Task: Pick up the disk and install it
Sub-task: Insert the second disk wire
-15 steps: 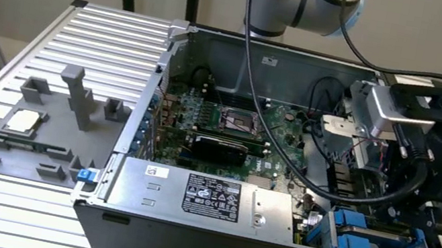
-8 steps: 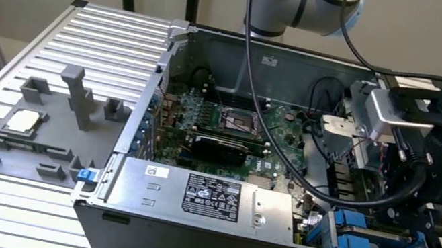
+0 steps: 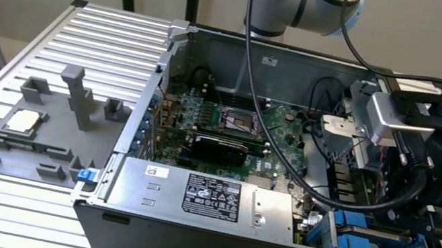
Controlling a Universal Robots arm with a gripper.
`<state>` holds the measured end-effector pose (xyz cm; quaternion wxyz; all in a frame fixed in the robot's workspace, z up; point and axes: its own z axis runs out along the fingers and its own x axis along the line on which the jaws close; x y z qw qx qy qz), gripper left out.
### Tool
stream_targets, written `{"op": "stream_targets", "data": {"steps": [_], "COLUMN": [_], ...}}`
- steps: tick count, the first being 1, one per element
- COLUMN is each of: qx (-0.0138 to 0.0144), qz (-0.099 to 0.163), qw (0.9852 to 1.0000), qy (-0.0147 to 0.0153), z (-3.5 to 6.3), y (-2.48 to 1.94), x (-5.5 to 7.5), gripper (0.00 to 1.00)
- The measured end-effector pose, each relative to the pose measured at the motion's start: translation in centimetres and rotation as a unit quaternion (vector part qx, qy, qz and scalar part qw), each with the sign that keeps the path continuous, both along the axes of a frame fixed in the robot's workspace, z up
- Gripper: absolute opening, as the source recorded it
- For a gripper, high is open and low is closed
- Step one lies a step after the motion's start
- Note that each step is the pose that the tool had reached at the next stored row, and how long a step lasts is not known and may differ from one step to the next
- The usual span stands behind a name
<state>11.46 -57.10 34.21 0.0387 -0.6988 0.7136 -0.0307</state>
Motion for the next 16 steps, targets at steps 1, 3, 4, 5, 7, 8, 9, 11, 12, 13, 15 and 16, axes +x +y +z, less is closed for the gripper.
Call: {"op": "stream_targets", "data": {"steps": [1, 3, 4, 5, 7, 8, 9, 11, 12, 13, 15, 16], "qx": [0.0, 0.0, 0.0, -0.0001, -0.0004, -0.0003, -0.0002, 0.0, 0.0008, 0.001, 0.0003, 0.0003], "qz": [0.0, 0.0, 0.0, 0.0, 0.0, 0.0, 0.0, 0.0, 0.0, 0.0, 0.0, 0.0], "qw": [1.0, 1.0, 1.0, 1.0, 1.0, 1.0, 1.0, 1.0, 1.0, 1.0, 1.0, 1.0], "qy": [0.0, 0.0, 0.0, 0.0, 0.0001, 0.0001, 0.0, 0.0, -0.0003, -0.0003, 0.0, 0.0], "z": [-0.04, -0.17, -0.26, -0.33, -0.46, -0.53, -0.6, -0.71, -0.77, -0.8, -0.72, -0.62], "y": [-0.01, -0.02, -0.04, -0.04, -0.05, -0.05, -0.05, -0.07, -0.05, -0.06, -0.07, -0.07], "x": [0.0, 0.0, 0.0, 0.0, 0.0, 0.0, 0.0, 0.0, 0.03, 0.04, 0.02, 0.0], "gripper": [0.16, 0.16, 0.16, 0.16, 0.16, 0.16, 0.16, 0.16, 0.16, 0.17, 0.23, 0.23]}}
